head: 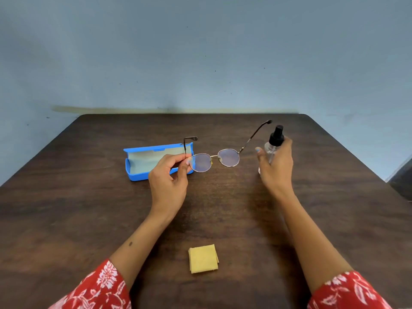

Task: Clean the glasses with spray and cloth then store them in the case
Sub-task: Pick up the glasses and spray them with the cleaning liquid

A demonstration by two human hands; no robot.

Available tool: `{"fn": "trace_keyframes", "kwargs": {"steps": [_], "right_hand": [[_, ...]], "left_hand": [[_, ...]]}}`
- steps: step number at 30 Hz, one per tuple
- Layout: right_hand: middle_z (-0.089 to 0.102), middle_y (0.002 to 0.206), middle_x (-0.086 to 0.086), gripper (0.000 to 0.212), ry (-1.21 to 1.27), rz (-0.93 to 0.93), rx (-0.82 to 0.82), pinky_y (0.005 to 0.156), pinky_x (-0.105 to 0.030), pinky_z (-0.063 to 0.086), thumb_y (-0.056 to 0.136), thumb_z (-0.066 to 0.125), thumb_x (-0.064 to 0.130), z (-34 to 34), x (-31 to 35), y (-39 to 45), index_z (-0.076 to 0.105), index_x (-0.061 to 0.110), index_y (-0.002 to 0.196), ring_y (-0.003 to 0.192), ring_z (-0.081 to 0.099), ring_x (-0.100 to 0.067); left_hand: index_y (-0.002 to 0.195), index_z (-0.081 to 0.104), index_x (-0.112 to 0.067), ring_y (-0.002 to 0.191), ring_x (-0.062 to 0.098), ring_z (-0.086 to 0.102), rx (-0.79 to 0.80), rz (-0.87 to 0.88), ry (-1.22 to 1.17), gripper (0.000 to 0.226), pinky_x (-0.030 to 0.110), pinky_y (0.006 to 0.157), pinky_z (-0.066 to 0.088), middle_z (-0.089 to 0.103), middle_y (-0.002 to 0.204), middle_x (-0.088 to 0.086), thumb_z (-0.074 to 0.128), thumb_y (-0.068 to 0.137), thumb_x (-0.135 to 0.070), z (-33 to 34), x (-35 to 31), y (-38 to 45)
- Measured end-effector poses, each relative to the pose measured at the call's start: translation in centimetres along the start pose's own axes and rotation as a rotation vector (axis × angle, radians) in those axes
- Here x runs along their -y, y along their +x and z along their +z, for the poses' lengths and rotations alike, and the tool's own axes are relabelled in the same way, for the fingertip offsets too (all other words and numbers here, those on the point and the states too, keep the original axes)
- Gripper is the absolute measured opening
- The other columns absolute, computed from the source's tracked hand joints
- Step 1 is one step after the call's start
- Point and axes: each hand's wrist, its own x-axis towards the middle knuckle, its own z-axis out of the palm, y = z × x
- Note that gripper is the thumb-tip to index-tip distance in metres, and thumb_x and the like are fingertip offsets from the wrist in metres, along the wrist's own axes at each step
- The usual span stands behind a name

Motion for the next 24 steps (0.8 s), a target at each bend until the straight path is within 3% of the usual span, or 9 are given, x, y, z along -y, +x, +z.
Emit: {"fn": "trace_keyframes", "kwargs": {"steps": [2,5,9,11,13,14,16,19,24], "right_hand": [[0.052,0.119,-0.015,0.043,-0.007,0.048,0.010,0.084,-0.037,0.043,0.090,0.060,0.016,0.1,-0.5,0.3,0.037,0.003,0.124,0.103,0.053,-0.031],[0.053,0.121,-0.012,0.049,0.000,0.120,0.056,0.081,-0.029,0.038,0.088,0.062,0.017,-0.2,-0.7,0.6,0.035,0.005,0.126,0.107,0.053,-0.030],[0.039,0.138,-0.012,0.084,-0.099,0.171,0.022,0.094,-0.027,0.034,0.072,0.077,0.014,-1.6,0.3,0.1,0.025,0.006,0.138,0.125,0.040,-0.025],[0.045,0.130,-0.011,0.075,-0.096,0.216,-0.157,0.085,-0.020,0.035,0.069,0.076,0.015,-2.8,1.3,-1.3,0.035,0.009,0.131,0.113,0.048,-0.018],[0.060,0.106,-0.001,0.048,-0.069,0.239,-0.181,0.071,-0.014,0.040,0.071,0.074,0.020,-3.7,2.7,-3.4,0.050,0.017,0.112,0.082,0.056,0.005],[0.064,0.090,0.006,0.035,-0.074,0.236,-0.081,0.066,-0.011,0.042,0.071,0.074,0.023,-3.9,3.3,-4.5,0.055,0.021,0.100,0.069,0.055,0.010],[0.062,0.068,0.011,0.021,-0.094,0.217,0.297,0.058,-0.011,0.042,0.069,0.078,0.029,-4.1,5.0,-7.0,0.061,0.024,0.081,0.054,0.052,0.009],[0.064,0.072,0.010,0.029,-0.164,0.197,0.866,0.057,-0.011,0.043,0.063,0.083,0.038,-3.1,7.6,-10.7,0.060,0.025,0.075,0.058,0.054,0.004],[0.062,0.092,0.004,0.040,-0.382,0.103,0.995,0.080,-0.032,0.049,0.067,0.080,0.035,-1.4,8.5,-12.7,0.055,0.025,0.096,0.090,0.059,-0.019]], "left_hand": [[0.096,0.066,-0.022,0.082,0.016,0.070,0.003,0.005,0.007,0.016,0.026,0.073,0.055,0.067,0.090,-0.007,0.061,0.089,-0.009,-0.1,0.1,0.1],[0.098,0.068,-0.017,0.085,0.017,0.070,0.003,-0.005,0.013,0.014,0.034,0.075,0.058,0.069,0.092,-0.001,0.061,0.089,-0.010,-0.1,0.0,0.1],[0.098,0.069,-0.013,0.087,0.021,0.070,0.008,-0.013,0.013,0.013,0.044,0.075,0.058,0.070,0.094,0.003,0.061,0.089,-0.011,-0.2,-0.3,0.0],[0.098,0.069,-0.011,0.089,0.022,0.069,0.009,-0.026,0.024,0.013,0.047,0.075,0.057,0.070,0.095,0.003,0.061,0.088,-0.011,-0.2,-0.4,0.0],[0.099,0.070,-0.012,0.088,0.021,0.069,0.007,-0.047,0.033,0.013,0.045,0.073,0.058,0.070,0.095,0.003,0.062,0.088,-0.010,-0.2,-0.6,0.0],[0.098,0.070,-0.013,0.088,0.020,0.069,0.007,-0.054,0.038,0.013,0.043,0.073,0.058,0.070,0.094,0.003,0.062,0.088,-0.010,-0.2,-0.6,-0.1],[0.098,0.070,-0.012,0.087,0.020,0.069,0.011,-0.057,0.049,0.013,0.039,0.073,0.058,0.070,0.094,0.004,0.063,0.087,-0.009,-0.1,-0.7,-0.2],[0.096,0.070,-0.012,0.086,0.019,0.069,0.011,-0.065,0.057,0.013,0.032,0.071,0.058,0.071,0.093,0.003,0.064,0.085,-0.008,0.0,-0.7,-0.4],[0.093,0.070,-0.018,0.082,0.015,0.070,0.023,-0.144,-0.001,0.017,0.033,0.075,0.058,0.071,0.088,-0.001,0.067,0.082,-0.005,0.0,-0.7,-1.2]]}}
